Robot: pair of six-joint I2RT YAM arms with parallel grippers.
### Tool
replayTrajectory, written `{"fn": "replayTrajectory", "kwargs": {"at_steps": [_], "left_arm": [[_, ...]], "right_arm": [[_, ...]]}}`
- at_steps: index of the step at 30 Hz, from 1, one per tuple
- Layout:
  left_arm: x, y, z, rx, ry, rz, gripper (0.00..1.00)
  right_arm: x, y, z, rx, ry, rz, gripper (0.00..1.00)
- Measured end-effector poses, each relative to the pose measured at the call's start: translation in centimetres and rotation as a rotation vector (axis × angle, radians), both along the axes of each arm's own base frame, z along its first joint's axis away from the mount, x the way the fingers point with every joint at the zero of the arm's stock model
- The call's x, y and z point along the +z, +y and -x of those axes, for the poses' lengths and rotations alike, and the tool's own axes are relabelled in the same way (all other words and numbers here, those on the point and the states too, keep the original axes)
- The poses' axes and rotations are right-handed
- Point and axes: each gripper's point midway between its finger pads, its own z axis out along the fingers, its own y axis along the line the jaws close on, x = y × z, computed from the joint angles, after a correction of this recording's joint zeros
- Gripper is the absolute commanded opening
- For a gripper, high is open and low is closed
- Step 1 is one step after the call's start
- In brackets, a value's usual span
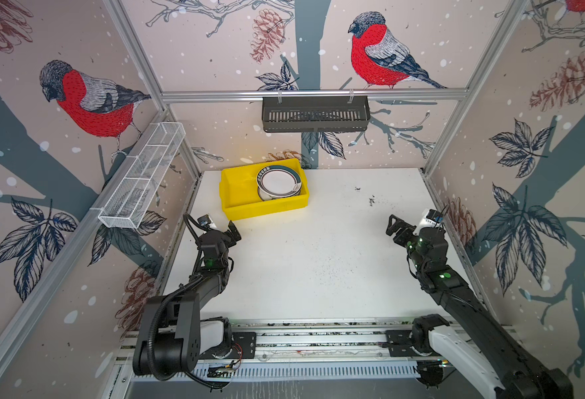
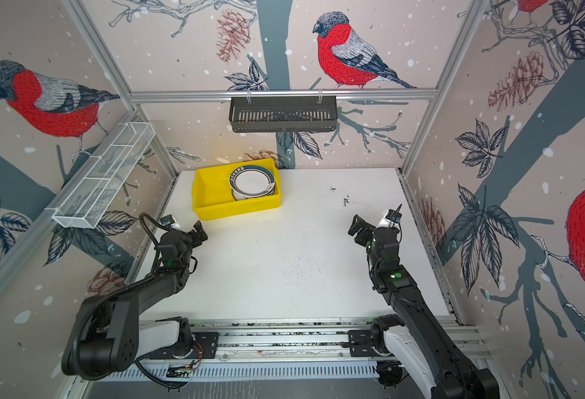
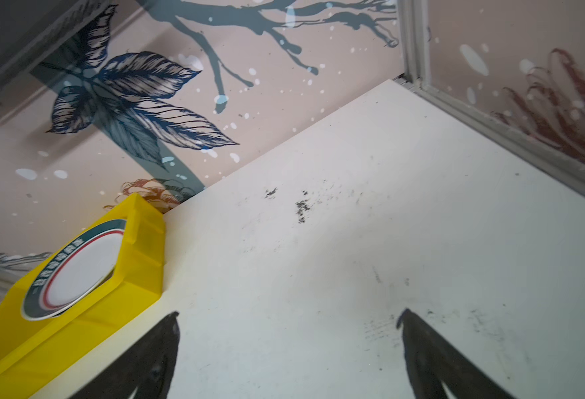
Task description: Place the plates into the plastic bin on the countertop
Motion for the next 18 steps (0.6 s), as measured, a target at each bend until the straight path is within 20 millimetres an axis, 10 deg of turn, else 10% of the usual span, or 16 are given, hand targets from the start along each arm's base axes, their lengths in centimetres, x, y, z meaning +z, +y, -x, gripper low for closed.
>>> {"fn": "replayTrajectory", "kwargs": {"at_steps": [8, 14, 18], "left_arm": [[-1.0, 0.8, -2.8, 0.007, 0.019, -0.074, 0.97], [-1.3, 0.2, -1.1, -0.029, -0.009, -0.102, 0.97], [-1.4, -0.6, 0.4, -0.072, -0.057, -0.119, 0.98]], "right_arm": [[-4.6, -5.1, 2.5, -0.242, -0.037, 0.160, 0.99], [-3.6, -7.7, 2.7, -0.362, -0.091, 0.249, 0.99], [-6.7, -9.0, 2.8, -0.396, -0.002, 0.322, 0.99]]}}
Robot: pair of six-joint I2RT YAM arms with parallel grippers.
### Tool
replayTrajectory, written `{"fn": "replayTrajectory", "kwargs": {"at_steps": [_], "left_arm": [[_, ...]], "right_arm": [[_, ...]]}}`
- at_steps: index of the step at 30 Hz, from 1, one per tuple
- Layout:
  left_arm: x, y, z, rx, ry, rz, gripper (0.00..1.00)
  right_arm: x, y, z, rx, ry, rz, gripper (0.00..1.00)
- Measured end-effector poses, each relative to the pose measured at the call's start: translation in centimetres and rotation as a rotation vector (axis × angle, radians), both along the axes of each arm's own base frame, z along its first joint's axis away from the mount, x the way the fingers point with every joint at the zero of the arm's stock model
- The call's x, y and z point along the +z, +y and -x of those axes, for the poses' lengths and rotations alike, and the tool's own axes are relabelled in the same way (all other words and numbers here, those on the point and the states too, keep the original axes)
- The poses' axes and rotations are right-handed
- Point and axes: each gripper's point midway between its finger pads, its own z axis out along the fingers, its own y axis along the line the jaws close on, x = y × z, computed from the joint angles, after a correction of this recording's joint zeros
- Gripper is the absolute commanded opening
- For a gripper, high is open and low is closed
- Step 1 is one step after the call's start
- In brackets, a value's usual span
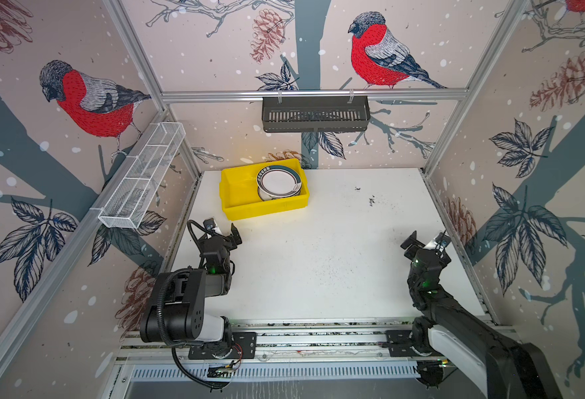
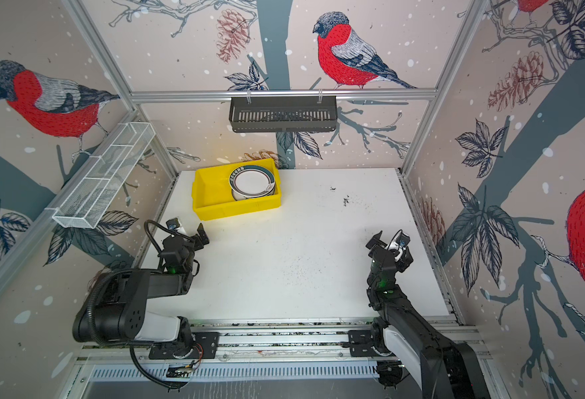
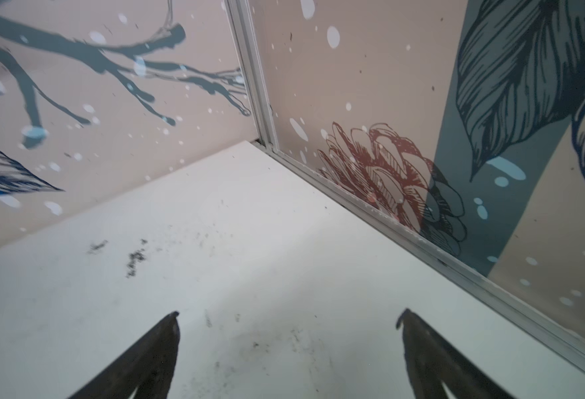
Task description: Place the plates into the plastic bin on the countertop
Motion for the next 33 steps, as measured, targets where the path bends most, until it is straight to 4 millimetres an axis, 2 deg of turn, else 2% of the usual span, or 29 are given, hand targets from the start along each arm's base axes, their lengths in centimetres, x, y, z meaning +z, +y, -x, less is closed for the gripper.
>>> {"fn": "replayTrajectory", "kwargs": {"at_steps": [2, 5, 7, 13, 17, 19, 21, 26, 29, 30, 33], "left_arm": [[-0.1, -0.8, -0.1, -0.048, -0.016, -0.008, 0.98], [-0.7, -1.9, -0.8, -0.118, -0.008, -0.017, 0.98], [-0.1, -2.1, -1.0, -0.136, -0.034, -0.024, 0.98], [0.5, -2.6, -1.1, -0.162, -0.065, -0.039, 0.98], [0.8, -2.9, -1.2, -0.168, -0.077, -0.044, 0.98], [0.8, -3.0, -1.2, -0.169, -0.077, -0.046, 0.98], [1.0, -3.2, -1.3, -0.164, -0.079, -0.063, 0.98], [1.3, -4.0, -1.6, -0.168, -0.083, -0.098, 0.98], [1.3, -3.8, -1.6, -0.152, -0.080, -0.107, 0.98], [1.3, -3.6, -1.6, -0.145, -0.079, -0.110, 0.98], [1.3, -3.5, -1.6, -0.138, -0.079, -0.112, 0.98]], "right_arm": [[-0.2, -0.5, -0.6, -0.022, 0.019, 0.019, 0.99], [0.8, -0.9, -2.4, -0.036, -0.001, 0.041, 0.99], [0.9, -1.1, -3.6, -0.041, 0.004, 0.058, 0.99], [-0.6, -1.7, -6.3, -0.034, 0.051, 0.083, 0.99], [-0.1, 0.5, -8.8, 0.068, 0.054, 0.112, 0.99], [-0.4, 1.1, -8.7, 0.102, 0.064, 0.122, 0.99], [-0.9, 0.9, -8.2, 0.105, 0.078, 0.127, 0.99], [-0.8, 1.5, -7.7, 0.156, 0.051, 0.132, 1.00], [-2.7, 1.9, -6.5, 0.198, 0.072, 0.150, 1.00], [-2.8, 2.1, -6.6, 0.210, 0.080, 0.149, 0.99], [-1.0, 2.2, -7.1, 0.223, 0.001, 0.156, 1.00]]}}
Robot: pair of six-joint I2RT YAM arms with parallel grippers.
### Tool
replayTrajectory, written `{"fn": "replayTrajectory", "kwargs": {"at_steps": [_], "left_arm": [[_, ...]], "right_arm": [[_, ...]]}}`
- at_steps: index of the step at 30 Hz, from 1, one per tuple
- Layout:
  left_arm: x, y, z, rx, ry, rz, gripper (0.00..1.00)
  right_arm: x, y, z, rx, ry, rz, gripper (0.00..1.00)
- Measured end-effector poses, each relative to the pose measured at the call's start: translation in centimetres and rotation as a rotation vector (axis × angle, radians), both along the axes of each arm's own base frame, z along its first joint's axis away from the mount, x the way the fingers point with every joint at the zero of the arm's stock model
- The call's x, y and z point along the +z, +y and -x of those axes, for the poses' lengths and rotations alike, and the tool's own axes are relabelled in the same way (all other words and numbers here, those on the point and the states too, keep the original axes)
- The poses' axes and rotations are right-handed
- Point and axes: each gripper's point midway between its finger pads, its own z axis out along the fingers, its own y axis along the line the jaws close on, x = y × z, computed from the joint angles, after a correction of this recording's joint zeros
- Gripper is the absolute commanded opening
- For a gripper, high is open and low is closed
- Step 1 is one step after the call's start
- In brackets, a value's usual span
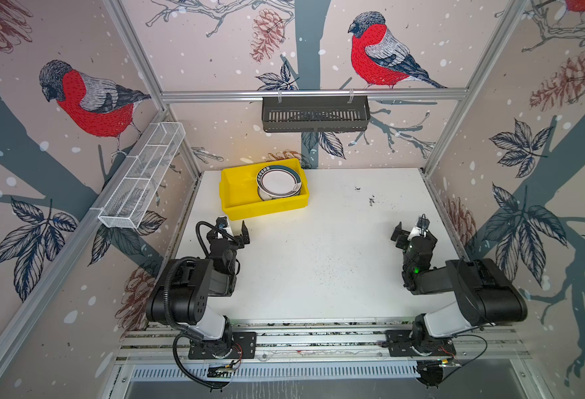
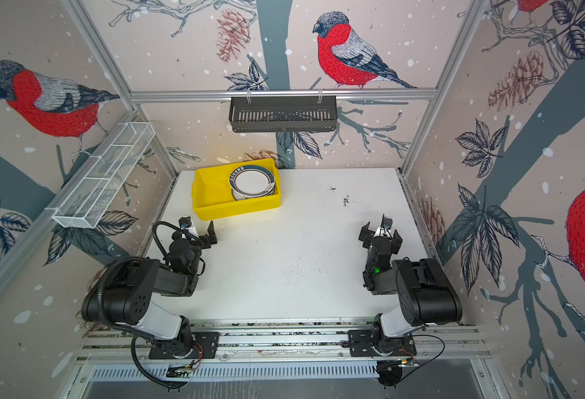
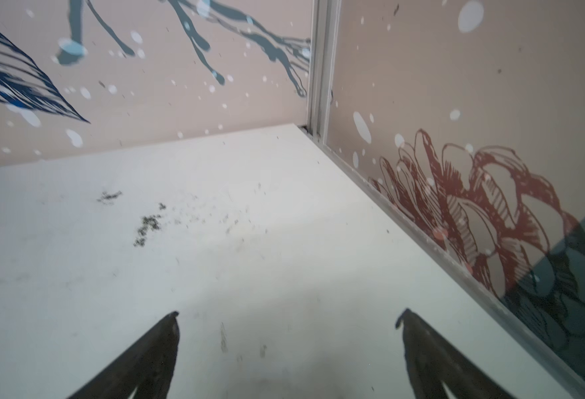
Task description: Place the plates into the plastic bin on the countertop
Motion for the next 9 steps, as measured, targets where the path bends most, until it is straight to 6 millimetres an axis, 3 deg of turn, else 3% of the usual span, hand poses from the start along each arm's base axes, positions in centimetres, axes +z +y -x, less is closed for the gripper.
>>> {"fn": "replayTrajectory", "kwargs": {"at_steps": [9], "left_arm": [[-0.07, 0.02, 0.00, 0.003, 0.002, -0.001, 0.98]], "right_arm": [[0.64, 0.25, -0.30, 0.015, -0.016, -0.004, 1.00]]}}
